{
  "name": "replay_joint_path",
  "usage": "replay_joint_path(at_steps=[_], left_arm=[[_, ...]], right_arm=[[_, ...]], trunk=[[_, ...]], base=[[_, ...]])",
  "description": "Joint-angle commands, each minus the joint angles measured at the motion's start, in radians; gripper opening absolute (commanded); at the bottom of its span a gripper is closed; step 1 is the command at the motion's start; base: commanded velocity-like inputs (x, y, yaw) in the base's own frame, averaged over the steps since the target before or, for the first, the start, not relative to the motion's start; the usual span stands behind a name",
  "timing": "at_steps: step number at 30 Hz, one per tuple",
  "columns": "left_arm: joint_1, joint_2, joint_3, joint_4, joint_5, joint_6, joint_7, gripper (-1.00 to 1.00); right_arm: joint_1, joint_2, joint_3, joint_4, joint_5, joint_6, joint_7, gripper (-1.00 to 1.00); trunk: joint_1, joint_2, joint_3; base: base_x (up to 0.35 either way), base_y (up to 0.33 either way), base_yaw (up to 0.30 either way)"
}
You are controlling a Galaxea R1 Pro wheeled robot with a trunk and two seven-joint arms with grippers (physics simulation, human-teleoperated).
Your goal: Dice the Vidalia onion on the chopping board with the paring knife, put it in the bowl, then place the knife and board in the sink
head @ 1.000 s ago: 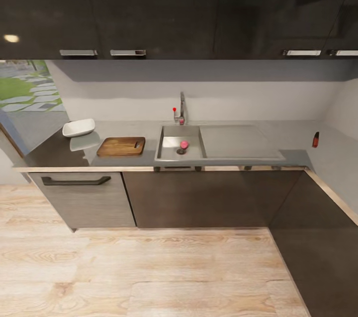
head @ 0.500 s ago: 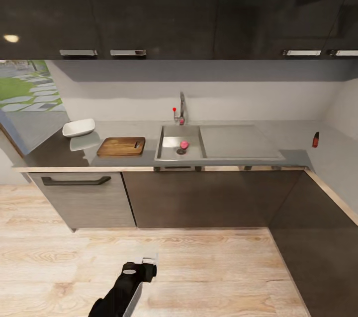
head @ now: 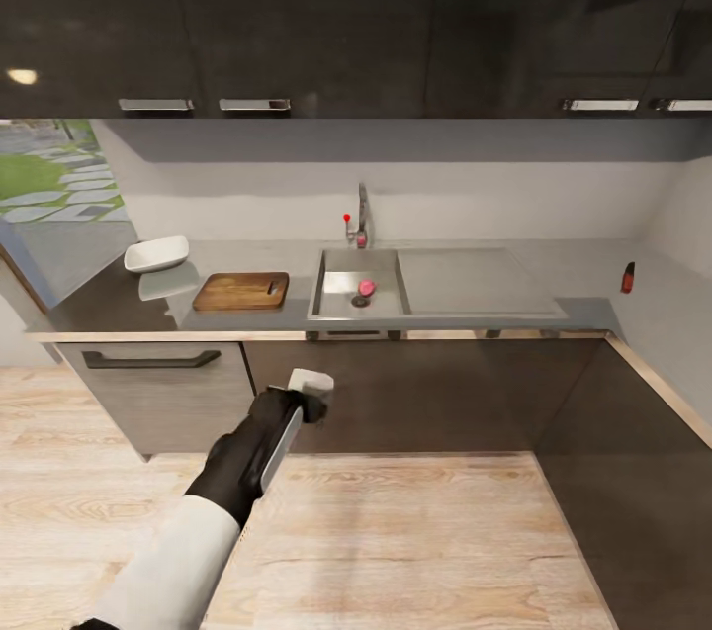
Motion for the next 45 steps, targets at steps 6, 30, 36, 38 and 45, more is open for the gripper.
replay_joint_path(at_steps=[6,30,36,38,45], left_arm=[[-0.157,-0.002,-0.018,-0.068,0.067,0.092,0.006,1.0],[-0.818,-0.002,-0.027,0.387,0.434,0.176,0.002,1.0],[-0.802,0.001,-0.036,0.354,0.435,0.177,0.004,1.0],[-0.785,0.002,-0.04,0.349,0.435,0.176,0.005,1.0],[-0.735,0.004,-0.045,0.347,0.434,0.173,0.009,1.0]], right_arm=[[0.0,-0.001,0.009,-0.001,-0.002,-0.002,-0.009,1.0],[-0.001,-0.002,0.006,-0.001,-0.005,-0.001,-0.01,1.0],[-0.001,-0.003,0.007,-0.001,-0.005,0.001,-0.01,1.0],[-0.001,-0.003,0.007,-0.001,-0.005,0.001,-0.01,1.0],[-0.001,-0.002,0.007,-0.001,-0.005,0.001,-0.012,1.0]], trunk=[[0.001,-0.002,-0.002],[0.001,-0.002,-0.002],[0.001,-0.002,-0.002],[0.001,-0.002,-0.002],[0.001,-0.002,-0.002]], base=[[0.0,0.0,0.0],[0.0,0.0,0.0],[0.009,-0.011,0.0],[0.097,-0.131,0.0],[0.164,-0.219,0.0]])
